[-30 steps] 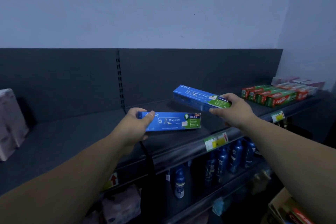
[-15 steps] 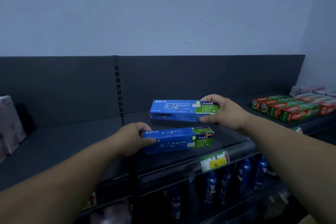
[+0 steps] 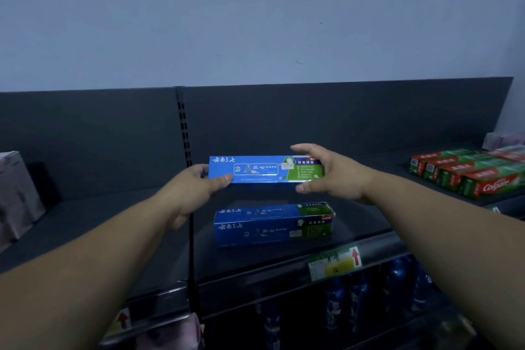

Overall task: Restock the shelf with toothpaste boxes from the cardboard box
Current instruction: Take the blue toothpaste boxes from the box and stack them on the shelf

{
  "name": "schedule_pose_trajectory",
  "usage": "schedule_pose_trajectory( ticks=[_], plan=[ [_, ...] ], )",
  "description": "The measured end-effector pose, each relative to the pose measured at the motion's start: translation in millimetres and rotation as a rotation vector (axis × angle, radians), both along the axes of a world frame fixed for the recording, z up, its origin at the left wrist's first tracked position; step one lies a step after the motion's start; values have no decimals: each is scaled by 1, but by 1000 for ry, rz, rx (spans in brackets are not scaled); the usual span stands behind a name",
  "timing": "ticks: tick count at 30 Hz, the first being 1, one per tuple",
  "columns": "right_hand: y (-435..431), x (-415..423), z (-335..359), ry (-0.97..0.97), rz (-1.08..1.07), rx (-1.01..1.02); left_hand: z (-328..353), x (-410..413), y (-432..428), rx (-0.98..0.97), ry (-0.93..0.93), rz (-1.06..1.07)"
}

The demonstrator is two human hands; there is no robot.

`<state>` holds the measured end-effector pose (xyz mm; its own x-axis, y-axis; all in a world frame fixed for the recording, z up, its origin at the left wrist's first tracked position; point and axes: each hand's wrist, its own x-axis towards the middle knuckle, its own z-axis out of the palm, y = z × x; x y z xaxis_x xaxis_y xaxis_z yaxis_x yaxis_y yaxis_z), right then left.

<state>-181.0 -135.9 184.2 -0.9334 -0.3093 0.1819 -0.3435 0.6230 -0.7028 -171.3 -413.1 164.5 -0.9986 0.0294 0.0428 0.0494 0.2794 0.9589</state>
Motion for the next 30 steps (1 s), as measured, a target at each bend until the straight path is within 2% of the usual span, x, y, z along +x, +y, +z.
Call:
schedule_pose_trajectory(
  ticks=[9, 15, 21, 23, 27, 30],
  plan=[
    [5, -20, -14, -134, -82, 47, -16, -8, -7, -126, -68, 61],
    [8, -20, -16, -300, -59, -127, -24, -9, -4, -161, -30, 33],
    [7, -11, -25, -390, -87, -103, -28, -3, -10, -328, -127, -35],
    [8, -5, -19, -404, -68, -43, -24, 3, -10, -371, -106, -75],
    [6, 12, -7, -429, -29, 289, -18, 12, -12, -651, -28, -181],
    [3, 18, -12, -367, -113, 403, -20, 17, -10, -789, 32, -201]
  ],
)
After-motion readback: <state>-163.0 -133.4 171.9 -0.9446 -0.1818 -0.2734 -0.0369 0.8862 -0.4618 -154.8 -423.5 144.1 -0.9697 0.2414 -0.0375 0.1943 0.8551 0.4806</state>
